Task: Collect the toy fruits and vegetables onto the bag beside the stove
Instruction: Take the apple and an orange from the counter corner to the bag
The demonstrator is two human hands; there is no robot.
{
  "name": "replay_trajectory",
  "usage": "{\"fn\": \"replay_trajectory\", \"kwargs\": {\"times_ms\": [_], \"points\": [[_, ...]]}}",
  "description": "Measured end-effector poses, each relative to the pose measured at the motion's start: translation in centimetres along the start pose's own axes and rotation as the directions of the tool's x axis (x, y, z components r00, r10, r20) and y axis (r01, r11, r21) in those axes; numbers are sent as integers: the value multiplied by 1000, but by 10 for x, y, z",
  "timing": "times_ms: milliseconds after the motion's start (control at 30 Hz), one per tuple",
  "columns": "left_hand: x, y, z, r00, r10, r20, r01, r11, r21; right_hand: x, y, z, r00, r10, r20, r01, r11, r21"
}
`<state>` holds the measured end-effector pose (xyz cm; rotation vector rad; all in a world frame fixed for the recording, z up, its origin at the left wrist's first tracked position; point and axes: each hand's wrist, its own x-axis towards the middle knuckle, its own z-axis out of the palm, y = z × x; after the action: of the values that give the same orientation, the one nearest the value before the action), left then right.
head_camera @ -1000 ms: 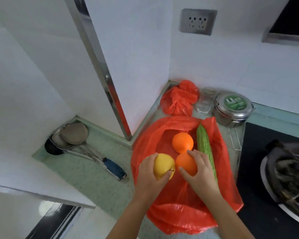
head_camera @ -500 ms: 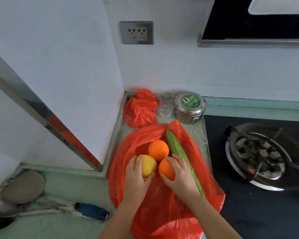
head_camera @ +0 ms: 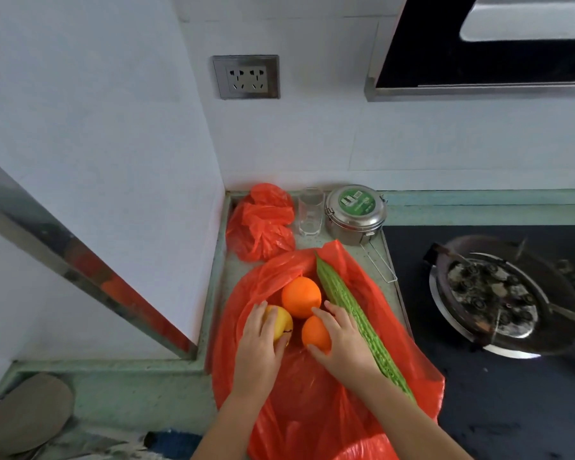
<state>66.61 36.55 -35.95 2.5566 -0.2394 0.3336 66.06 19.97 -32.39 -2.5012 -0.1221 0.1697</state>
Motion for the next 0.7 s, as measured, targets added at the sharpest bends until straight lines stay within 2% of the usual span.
{"fn": "replay_trajectory", "kwargs": {"times_ms": [300,400,500,700], "points": [[-8,6,-6,997,57,43,-58,998,13,-13,-2,-10,1000,0,26,3,996,-94],[-9,15,-11,997,67,49,-67,998,-6,-24,-3,-17,1000,-6,-6,5,991,-134],[-15,29,-17,998,62,17,-60,993,-99,-38,-3,-26,997,-39,-70,22,974,-225],[-21,56,-25,969,248,-10,-247,956,-156,-69,-2,-43,978,-20,-209,-45,953,-299]]}}
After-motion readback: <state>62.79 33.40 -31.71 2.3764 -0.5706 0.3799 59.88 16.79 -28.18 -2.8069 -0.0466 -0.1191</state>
